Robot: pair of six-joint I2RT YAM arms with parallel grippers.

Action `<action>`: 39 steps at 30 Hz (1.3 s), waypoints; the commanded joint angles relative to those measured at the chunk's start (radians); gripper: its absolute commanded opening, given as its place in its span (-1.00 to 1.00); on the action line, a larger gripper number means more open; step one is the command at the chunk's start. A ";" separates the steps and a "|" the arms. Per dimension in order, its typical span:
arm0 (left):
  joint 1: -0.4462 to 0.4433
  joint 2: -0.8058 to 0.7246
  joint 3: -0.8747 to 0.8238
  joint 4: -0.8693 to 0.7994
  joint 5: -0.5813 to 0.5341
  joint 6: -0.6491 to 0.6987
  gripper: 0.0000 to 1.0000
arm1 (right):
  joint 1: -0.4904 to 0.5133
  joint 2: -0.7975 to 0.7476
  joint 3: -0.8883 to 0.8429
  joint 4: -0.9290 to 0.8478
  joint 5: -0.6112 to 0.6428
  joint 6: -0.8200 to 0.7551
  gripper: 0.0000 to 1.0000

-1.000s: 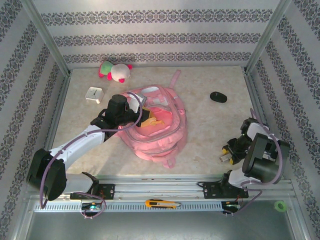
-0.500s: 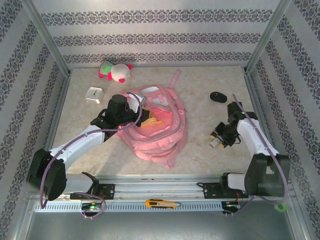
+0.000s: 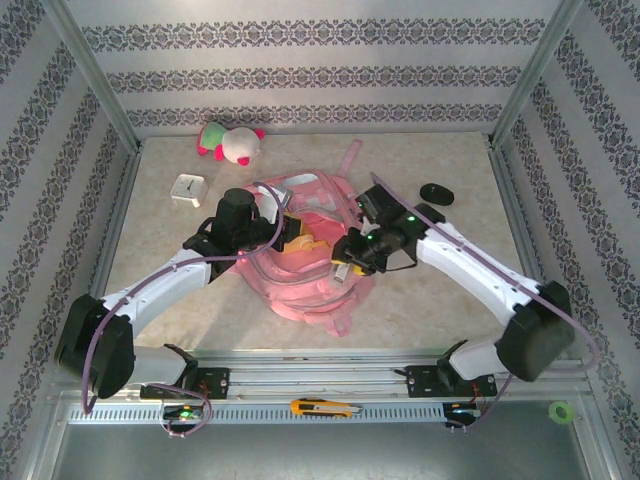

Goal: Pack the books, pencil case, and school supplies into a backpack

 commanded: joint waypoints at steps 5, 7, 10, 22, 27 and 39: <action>-0.013 -0.010 0.034 0.156 0.064 -0.024 -0.97 | 0.007 0.130 0.105 0.146 -0.090 0.129 -0.36; -0.013 -0.013 0.033 0.159 0.071 -0.027 -0.97 | -0.005 0.151 0.113 0.177 -0.085 0.159 -0.34; -0.012 -0.018 0.032 0.157 0.074 -0.031 -0.97 | -0.024 0.159 0.110 0.226 -0.068 0.196 -0.16; -0.013 -0.026 0.032 0.151 0.069 -0.030 -0.98 | -0.021 0.072 0.003 0.356 -0.056 0.252 0.12; -0.013 -0.027 0.033 0.144 0.071 -0.022 -0.98 | -0.020 0.049 -0.033 0.356 -0.003 0.252 -0.29; -0.013 -0.034 0.034 0.135 0.071 -0.015 -0.98 | 0.028 0.022 -0.052 0.333 0.078 0.280 -0.10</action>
